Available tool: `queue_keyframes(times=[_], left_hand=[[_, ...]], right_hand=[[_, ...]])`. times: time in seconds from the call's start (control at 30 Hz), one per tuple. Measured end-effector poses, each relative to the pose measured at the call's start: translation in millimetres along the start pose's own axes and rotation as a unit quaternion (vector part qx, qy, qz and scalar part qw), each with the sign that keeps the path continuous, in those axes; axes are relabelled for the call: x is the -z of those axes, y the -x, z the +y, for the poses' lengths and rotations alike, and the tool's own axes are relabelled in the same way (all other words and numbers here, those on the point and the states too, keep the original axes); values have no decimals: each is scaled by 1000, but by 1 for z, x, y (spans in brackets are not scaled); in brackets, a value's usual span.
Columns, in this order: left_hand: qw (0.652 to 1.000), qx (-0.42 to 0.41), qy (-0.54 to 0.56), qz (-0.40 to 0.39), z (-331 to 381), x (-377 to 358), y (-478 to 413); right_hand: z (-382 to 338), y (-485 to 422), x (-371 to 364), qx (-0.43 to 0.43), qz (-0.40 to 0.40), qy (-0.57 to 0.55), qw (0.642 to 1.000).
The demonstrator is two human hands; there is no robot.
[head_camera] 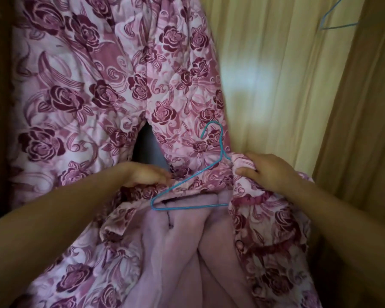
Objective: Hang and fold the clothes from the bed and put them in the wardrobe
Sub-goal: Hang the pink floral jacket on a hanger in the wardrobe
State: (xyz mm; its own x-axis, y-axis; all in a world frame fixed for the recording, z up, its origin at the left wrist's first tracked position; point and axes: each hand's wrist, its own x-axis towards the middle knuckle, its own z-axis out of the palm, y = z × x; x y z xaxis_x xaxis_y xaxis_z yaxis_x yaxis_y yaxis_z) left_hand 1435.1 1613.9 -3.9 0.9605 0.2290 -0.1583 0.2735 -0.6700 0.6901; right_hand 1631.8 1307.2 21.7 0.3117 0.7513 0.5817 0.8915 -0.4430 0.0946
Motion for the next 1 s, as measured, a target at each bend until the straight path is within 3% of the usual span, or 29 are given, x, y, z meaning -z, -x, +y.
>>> queue_keyframes(times=[0.1,0.17,0.23,0.33,0.43,0.6,0.73,0.83,0.93,1.0], left_hand=[[990,-6,-140,13,-12,1,3],[965,-31,-248,81,-11,5,3],[944,-43,-287,155,-3,13,5],[952,-67,-192,228,25,30,14],[967,-126,-40,217,68,33,27],[932,-272,37,238,129,16,32],[879,-318,-130,329,140,32,39],[858,-364,-214,291,139,52,51],[782,-352,-392,334,145,66,55],[749,-343,-426,374,158,73,57]], right_hand=[[2,3,4,-23,-21,71,997],[1,7,6,-43,-20,119,992],[-1,10,7,-62,-1,163,985],[-9,13,13,-93,38,210,972],[-20,9,26,-115,95,195,969],[-43,-10,65,-109,204,140,963],[-40,-16,113,-113,268,101,951],[-37,-16,144,-110,304,79,943],[-37,-19,165,-102,319,57,941],[-37,-25,173,-102,313,45,943]])
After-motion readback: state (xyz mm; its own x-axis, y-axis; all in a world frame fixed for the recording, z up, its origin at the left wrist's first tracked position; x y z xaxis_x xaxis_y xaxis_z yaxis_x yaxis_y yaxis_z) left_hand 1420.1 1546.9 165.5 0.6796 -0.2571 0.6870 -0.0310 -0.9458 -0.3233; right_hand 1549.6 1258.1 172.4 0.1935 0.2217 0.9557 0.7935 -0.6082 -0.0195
